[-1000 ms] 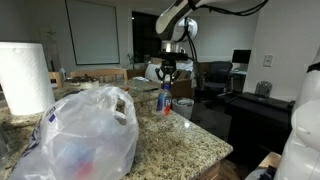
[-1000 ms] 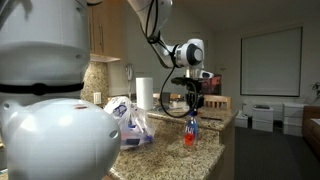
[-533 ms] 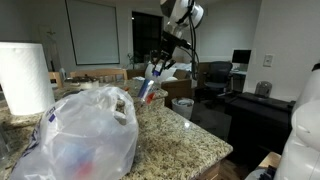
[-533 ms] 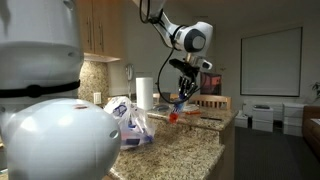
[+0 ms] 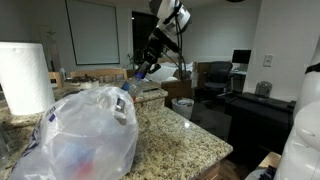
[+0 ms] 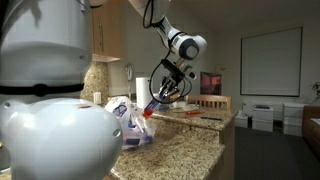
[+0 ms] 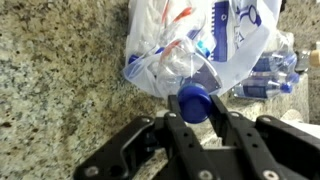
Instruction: Put the plastic bottles into the plastic bag
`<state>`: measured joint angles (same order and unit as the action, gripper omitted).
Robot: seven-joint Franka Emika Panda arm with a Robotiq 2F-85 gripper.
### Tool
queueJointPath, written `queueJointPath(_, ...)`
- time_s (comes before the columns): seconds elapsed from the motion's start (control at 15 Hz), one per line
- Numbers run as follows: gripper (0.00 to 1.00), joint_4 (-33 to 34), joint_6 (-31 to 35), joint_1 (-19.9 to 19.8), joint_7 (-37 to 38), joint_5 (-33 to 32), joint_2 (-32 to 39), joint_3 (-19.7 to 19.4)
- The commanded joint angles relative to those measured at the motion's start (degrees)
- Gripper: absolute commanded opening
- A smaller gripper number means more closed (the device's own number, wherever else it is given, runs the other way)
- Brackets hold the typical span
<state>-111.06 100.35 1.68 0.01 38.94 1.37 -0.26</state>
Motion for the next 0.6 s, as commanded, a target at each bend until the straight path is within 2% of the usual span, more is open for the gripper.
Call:
queueJointPath(0.0,0.13,6.16,-10.89,-0.63,-4.48,2.58,4.81,0.75)
queueJointPath(0.4,0.13,15.94,-29.59,-0.35,-6.95,2.35,12.7,2.65)
queueJointPath(0.53,0.13,18.44,-32.6,0.39,-5.88,2.26,15.75,3.66)
